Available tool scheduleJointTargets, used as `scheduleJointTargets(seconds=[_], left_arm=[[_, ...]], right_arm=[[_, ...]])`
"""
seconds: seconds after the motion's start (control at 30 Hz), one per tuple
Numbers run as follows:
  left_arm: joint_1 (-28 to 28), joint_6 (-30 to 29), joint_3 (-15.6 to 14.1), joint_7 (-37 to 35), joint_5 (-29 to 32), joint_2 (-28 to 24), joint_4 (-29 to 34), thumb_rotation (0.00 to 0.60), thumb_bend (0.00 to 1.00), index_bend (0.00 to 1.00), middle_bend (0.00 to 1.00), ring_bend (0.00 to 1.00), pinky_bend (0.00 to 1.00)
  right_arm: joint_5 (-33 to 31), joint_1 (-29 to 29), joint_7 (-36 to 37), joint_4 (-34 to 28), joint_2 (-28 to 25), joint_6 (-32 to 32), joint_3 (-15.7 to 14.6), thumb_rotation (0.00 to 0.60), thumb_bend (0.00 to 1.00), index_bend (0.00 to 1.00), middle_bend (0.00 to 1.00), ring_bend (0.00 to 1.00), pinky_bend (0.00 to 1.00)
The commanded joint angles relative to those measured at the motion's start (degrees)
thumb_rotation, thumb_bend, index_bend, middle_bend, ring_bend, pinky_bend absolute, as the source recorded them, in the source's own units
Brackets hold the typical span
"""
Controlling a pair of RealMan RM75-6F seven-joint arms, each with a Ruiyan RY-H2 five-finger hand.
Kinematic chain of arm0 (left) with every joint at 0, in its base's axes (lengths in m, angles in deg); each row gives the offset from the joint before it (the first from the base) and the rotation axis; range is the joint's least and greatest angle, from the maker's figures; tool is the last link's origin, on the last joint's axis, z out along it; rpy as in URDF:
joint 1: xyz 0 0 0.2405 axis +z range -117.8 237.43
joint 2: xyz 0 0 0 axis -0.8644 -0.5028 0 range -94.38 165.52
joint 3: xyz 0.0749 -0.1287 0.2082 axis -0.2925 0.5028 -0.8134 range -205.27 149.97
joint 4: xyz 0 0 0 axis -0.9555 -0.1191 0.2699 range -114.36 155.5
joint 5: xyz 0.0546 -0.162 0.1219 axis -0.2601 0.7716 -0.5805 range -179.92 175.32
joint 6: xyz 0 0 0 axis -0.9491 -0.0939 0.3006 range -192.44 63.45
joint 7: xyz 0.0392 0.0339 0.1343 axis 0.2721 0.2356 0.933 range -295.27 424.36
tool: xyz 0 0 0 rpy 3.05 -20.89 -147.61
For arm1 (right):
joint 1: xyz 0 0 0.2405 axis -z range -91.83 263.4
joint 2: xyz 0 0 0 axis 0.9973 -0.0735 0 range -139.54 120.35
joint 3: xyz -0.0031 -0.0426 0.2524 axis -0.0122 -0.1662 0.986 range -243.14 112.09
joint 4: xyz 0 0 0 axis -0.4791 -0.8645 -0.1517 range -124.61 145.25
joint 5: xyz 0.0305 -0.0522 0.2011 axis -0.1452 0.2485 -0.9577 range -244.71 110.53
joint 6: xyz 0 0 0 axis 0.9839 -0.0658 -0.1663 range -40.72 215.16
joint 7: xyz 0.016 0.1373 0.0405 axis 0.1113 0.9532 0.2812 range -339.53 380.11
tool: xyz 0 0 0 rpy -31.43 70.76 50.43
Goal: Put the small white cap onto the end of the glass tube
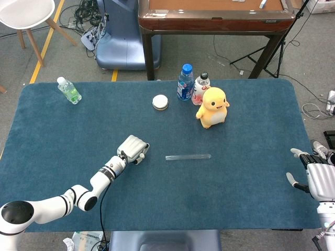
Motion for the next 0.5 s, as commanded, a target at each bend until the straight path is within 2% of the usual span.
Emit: scheduleJointTargets(seconds=[0.03, 0.13, 0.23, 0.5], left_arm=[[-0.02, 0.19, 0.02, -0.26, -0.15, 0.05, -0.23, 0.600, 0.29, 0.53, 1.00, 1.00, 1.00], [0.00, 0.20, 0.35, -0.80, -0.15, -0.12, -0.16, 0.600, 0.29, 0.53, 1.00, 1.00, 1.00], [0.27, 0.04, 0.92, -1.90, 0.03, -1.18, 0.99, 0.600, 0.31, 0.53, 1.00, 1.00, 1.00], [2.60, -1.37, 2.30, -6.08, 0.61, -8.36, 9.99, 0.600, 0.33, 0.53, 1.00, 1.00, 1.00]], right_arm=[[0.03, -0.04, -0.04, -0.01, 0.01, 0.06, 0.00, 0.600, 0.28, 0.24, 0.34, 0.34, 0.37], [0.42, -0.14, 0.08, 0.18, 0.20, -0.24, 0.13, 0.600, 0.28, 0.24, 0.35, 0.35, 0.37], [0.80, -0.37, 0.06, 0.31, 0.40, -0.36, 0.28, 0.600, 0.28, 0.24, 0.37, 0.38, 0.42], [0.79, -4.79, -2.41, -2.64, -0.33, 6.03, 0.94, 0.600, 0.28, 0.25, 0.40, 0.43, 0.47]])
